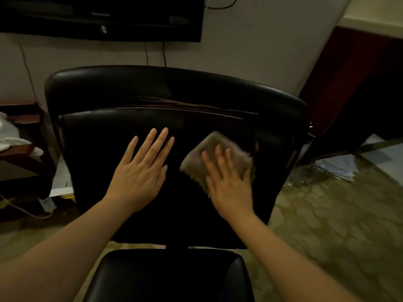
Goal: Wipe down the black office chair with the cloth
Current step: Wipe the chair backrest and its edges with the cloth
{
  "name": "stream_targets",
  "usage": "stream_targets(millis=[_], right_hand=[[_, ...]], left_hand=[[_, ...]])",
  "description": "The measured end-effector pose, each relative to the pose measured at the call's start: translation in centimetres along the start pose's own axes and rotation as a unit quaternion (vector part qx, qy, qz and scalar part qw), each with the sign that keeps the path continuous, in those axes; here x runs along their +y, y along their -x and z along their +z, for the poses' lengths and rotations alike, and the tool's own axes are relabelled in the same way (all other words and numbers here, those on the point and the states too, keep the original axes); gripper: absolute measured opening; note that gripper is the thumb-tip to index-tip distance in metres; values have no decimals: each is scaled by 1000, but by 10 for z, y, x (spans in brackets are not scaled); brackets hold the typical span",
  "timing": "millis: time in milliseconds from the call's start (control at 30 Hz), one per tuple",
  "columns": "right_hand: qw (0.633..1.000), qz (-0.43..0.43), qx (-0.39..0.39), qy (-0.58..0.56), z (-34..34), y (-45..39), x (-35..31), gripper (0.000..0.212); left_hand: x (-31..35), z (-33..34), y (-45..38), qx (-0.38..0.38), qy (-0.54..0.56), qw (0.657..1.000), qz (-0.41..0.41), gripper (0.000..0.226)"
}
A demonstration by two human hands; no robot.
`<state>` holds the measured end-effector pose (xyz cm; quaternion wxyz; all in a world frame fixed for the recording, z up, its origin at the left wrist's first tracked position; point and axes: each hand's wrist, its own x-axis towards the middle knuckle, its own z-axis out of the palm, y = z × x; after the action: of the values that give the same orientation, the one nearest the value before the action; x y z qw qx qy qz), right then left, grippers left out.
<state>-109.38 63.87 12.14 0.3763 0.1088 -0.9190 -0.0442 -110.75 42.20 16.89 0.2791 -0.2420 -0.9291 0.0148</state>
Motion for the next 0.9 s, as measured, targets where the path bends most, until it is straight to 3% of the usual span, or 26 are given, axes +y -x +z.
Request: stream_targets(millis=[100, 167, 267, 333, 433, 500, 633, 733, 833, 900], right_hand=[[972, -222, -65, 28, 31, 77, 10, 61], [955, -276, -81, 74, 34, 114, 30, 68], [972, -227, -45, 51, 19, 110, 56, 69], [995, -103, -5, 12, -6, 66, 67, 54], [998, 42, 25, -44, -30, -4, 69, 50], [998, 41, 17, -45, -23, -9, 62, 51], [995, -89, -50, -21, 14, 96, 45, 69], [988, -111, -102, -18, 25, 158, 42, 59], [992, -88, -87, -37, 15, 117, 51, 49], [998, -16, -32, -61, -3, 55, 57, 49]], left_hand=[[9, -2, -12, 2, -2, 1000, 4, 58], [14, -3, -16, 2, 3, 1000, 3, 58], [24, -3, -20, 7, 7, 1000, 7, 58], [31, -1, -19, 7, 12, 1000, 8, 59], [41, 3, -21, 4, 21, 1000, -3, 59], [42, 3, -21, -4, 24, 1000, -12, 59], [30, -1, -15, -8, -6, 1000, 8, 58], [22, -5, -11, -10, -12, 1000, 20, 58], [21, -7, -11, -14, -19, 999, 29, 58], [23, -4, -8, -16, -21, 1000, 13, 59]])
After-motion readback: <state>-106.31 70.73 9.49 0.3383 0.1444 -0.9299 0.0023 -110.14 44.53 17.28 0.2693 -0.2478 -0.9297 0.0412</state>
